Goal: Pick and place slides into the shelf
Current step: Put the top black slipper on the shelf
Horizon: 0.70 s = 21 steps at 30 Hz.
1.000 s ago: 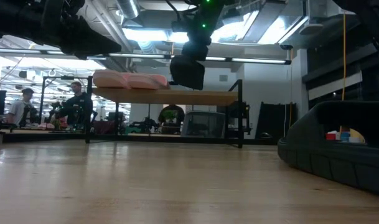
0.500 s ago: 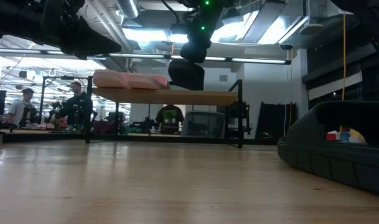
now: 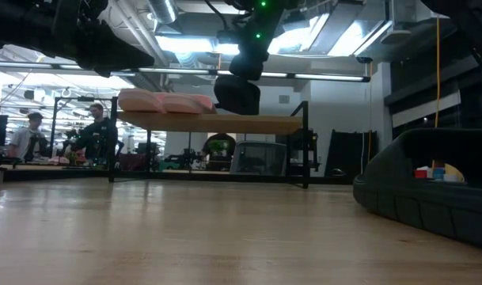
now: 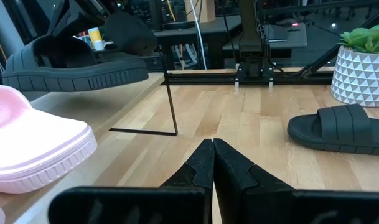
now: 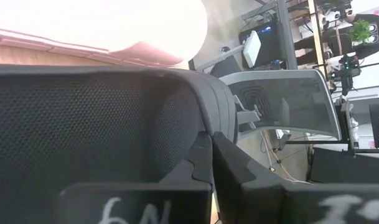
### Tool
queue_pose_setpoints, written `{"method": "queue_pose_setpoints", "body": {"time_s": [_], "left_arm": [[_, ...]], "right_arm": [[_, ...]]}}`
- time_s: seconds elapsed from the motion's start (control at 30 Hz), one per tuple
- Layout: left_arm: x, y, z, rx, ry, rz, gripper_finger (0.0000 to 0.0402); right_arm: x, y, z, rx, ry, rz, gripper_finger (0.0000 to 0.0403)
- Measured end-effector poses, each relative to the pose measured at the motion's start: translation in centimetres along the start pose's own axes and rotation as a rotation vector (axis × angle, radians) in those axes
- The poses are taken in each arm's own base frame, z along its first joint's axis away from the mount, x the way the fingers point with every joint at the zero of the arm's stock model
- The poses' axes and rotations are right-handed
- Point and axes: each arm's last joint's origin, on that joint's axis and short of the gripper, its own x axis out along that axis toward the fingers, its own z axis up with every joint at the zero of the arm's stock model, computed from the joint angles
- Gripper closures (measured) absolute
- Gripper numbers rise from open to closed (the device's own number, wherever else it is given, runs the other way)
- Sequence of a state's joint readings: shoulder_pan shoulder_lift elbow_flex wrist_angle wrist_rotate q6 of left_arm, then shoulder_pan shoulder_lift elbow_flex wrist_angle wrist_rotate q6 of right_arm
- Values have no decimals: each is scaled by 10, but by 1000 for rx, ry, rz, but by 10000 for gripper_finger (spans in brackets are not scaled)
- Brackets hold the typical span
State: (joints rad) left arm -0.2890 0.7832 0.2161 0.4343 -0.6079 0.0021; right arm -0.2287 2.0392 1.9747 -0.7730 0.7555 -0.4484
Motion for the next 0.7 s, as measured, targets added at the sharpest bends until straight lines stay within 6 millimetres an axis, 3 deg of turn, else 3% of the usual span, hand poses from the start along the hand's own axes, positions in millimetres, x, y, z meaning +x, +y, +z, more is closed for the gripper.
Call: {"method": "queue_pose_setpoints", "body": {"time_s": [0.7], "left_arm": [[0, 0, 0, 5, -1, 0, 399]], "right_arm": [[24, 8, 1, 15, 15, -12, 401]]}}
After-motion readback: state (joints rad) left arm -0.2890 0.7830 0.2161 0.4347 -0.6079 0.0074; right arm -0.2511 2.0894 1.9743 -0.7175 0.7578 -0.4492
